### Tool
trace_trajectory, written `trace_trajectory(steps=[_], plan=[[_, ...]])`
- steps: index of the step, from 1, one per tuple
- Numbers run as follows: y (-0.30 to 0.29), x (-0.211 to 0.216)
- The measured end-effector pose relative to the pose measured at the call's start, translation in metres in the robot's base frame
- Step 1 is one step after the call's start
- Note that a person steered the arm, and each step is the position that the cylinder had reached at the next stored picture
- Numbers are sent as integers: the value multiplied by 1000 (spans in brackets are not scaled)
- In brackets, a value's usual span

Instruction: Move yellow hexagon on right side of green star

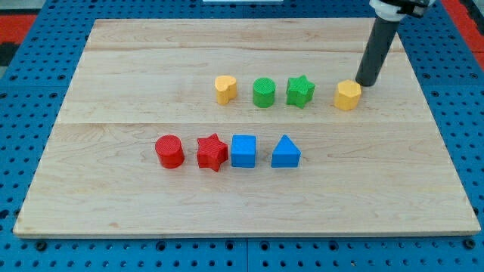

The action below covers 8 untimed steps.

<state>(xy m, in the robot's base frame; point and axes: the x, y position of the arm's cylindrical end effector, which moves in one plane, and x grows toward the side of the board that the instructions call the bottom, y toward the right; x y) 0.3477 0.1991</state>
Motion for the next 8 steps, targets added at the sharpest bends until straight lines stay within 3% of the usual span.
trace_trajectory(steps=[1,3,4,6,7,8], plan=[[2,-25],[28,106],[-27,112],[-28,64],[-26,72],[31,88]])
